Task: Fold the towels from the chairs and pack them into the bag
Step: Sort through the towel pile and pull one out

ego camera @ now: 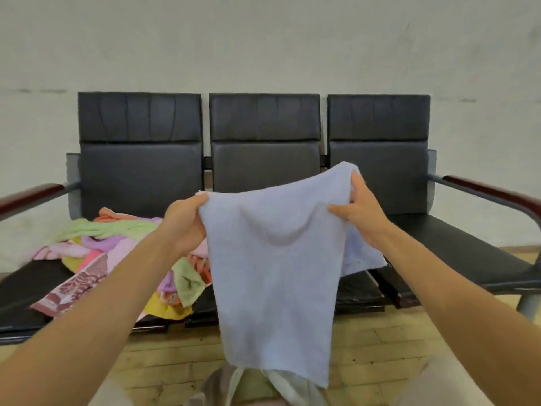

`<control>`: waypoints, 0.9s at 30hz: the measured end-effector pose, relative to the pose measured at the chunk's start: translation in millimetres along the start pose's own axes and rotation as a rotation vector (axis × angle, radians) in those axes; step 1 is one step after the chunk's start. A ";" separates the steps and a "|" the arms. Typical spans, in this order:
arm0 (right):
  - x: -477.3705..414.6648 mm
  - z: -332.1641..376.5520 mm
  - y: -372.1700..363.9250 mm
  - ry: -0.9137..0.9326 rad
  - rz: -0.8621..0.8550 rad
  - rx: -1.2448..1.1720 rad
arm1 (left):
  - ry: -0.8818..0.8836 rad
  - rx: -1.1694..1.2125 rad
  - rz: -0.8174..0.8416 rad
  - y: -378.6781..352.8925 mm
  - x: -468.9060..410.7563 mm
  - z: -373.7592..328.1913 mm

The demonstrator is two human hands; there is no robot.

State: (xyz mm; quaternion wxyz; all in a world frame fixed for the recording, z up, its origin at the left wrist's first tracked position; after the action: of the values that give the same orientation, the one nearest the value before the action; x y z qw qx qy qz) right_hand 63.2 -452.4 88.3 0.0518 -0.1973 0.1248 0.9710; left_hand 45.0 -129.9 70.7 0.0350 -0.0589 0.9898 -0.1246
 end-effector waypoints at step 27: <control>-13.6 69.1 44.3 -0.050 -0.194 -0.113 | -0.123 -0.249 -0.161 24.3 16.5 -91.9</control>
State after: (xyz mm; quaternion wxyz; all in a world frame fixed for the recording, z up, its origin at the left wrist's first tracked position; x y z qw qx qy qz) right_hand 43.5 -477.6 165.1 0.1376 -0.1867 0.0489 0.9715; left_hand 18.4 -86.2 152.4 0.0777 -0.1493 0.9857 0.0008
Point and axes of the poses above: each hand's wrist, its own x-axis away from the middle knuckle, its own y-axis out of the back of the hand, z = x × y, the point moved 7 cm from there along -x, towards the middle knuckle, and after that the axes turned 3 degrees about -x, right-handed, at the moved point
